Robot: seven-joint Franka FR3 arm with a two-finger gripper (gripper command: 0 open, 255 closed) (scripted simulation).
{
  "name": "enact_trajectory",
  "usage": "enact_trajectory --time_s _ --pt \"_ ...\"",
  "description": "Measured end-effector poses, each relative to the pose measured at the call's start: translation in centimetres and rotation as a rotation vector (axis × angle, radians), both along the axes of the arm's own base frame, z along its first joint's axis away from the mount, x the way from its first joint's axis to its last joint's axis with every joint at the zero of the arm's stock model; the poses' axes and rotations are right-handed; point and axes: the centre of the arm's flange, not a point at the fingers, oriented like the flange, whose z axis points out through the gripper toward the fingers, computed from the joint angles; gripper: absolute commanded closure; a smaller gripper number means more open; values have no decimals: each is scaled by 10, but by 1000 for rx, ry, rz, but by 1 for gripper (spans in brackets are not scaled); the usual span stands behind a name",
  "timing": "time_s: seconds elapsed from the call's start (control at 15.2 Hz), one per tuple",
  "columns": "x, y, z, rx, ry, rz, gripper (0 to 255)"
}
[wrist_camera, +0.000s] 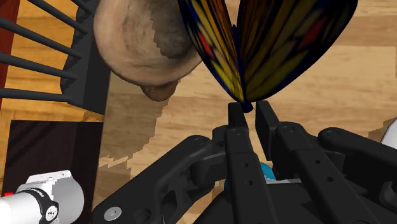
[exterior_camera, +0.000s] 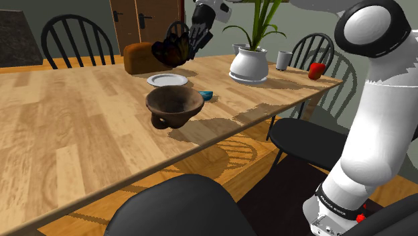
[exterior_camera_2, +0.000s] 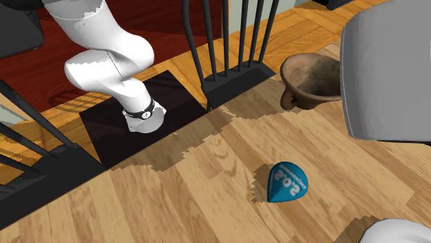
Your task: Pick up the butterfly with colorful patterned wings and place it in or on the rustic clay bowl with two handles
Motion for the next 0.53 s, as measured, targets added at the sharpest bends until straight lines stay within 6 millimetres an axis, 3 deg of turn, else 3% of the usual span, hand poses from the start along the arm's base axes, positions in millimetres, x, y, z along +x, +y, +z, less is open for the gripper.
enact_trajectory --time_s 0.53 --pt "-87 60 -19 0 0 1 255"
